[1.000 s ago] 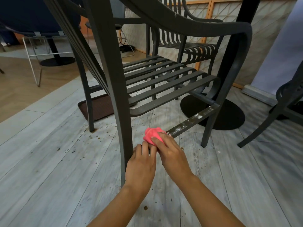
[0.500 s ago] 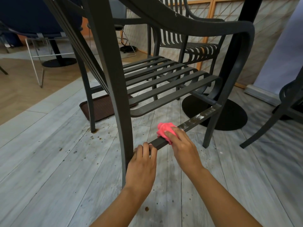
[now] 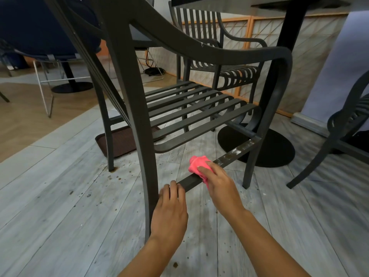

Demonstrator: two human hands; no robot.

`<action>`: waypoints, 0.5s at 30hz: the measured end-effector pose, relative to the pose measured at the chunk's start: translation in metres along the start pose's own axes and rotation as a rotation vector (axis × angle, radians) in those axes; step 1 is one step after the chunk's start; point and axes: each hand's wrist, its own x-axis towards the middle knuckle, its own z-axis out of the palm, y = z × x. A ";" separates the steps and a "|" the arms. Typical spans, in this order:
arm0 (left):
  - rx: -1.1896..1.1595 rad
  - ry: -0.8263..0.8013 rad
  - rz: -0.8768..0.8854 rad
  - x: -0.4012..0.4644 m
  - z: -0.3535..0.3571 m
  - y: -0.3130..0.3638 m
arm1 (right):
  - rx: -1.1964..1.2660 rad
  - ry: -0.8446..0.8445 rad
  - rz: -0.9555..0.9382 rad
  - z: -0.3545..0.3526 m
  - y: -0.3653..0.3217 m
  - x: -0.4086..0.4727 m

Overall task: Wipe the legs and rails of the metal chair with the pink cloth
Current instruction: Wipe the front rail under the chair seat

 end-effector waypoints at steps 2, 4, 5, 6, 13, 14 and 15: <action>-0.061 0.011 -0.025 0.000 -0.002 0.004 | -0.007 0.046 -0.063 -0.006 -0.006 -0.005; -0.137 0.062 -0.040 0.001 -0.005 0.006 | -0.029 0.087 -0.098 -0.008 -0.013 -0.007; -0.171 0.102 -0.037 0.003 -0.005 0.006 | -0.020 0.095 -0.115 -0.007 -0.016 -0.008; -0.190 0.147 -0.033 0.004 -0.006 0.006 | -0.005 0.095 -0.139 -0.005 -0.020 -0.009; -0.163 0.180 0.017 0.016 -0.009 0.007 | -0.002 0.050 -0.218 0.025 -0.028 -0.014; -0.171 0.169 0.020 0.017 -0.007 0.007 | -0.027 0.054 -0.251 0.028 -0.025 -0.015; -0.183 0.163 0.023 0.019 -0.005 0.008 | -0.051 0.055 -0.284 0.029 -0.023 -0.016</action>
